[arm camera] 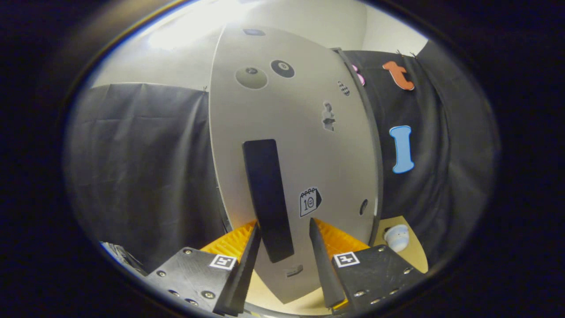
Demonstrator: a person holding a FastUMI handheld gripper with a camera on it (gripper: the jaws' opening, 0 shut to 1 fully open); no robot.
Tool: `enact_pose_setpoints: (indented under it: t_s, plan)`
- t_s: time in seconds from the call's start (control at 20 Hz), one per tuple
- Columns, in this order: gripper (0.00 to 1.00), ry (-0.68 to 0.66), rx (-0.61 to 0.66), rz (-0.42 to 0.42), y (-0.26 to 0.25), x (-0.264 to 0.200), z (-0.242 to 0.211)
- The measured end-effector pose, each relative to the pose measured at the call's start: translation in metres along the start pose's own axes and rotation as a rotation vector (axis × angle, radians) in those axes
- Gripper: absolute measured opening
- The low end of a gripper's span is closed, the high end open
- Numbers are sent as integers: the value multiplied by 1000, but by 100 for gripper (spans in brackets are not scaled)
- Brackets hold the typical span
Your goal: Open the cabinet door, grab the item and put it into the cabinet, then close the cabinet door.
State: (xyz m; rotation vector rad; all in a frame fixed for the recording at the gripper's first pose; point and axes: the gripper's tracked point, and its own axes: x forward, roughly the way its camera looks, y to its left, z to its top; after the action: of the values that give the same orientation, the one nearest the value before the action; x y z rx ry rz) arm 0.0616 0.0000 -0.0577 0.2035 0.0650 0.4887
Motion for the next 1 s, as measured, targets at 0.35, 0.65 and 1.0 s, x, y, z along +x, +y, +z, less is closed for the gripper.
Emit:
enact_pose_setpoints:
  t_s: [0.35, 0.65, 1.0]
  plan:
    - [79, -3, 16, 1, 38, 75, -7]
    - [86, -38, -48, -64, 51, 123, -2]
    - [87, -94, -105, -175, 49, 161, 6]
